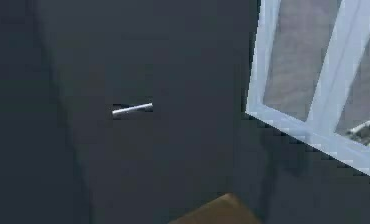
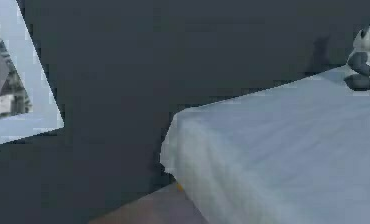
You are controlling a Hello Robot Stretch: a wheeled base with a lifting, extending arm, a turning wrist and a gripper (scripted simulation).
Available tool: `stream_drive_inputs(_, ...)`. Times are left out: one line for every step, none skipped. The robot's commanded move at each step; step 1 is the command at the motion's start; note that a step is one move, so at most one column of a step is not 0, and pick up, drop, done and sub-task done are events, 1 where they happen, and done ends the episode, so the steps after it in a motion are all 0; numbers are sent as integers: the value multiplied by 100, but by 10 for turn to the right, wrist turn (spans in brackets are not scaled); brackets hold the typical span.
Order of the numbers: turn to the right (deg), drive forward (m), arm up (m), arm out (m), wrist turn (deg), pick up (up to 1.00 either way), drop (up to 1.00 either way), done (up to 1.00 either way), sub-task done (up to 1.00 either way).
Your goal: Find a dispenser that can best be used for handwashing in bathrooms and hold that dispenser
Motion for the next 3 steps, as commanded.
stream_drive_inputs(-450, 0, 0, 0, 0, 0, 0, 0, 0)
stream_drive_inputs(-450, 0, 0, 0, 0, 0, 0, 0, 0)
stream_drive_inputs(-450, 0, 0, 0, 0, 0, 0, 0, 0)
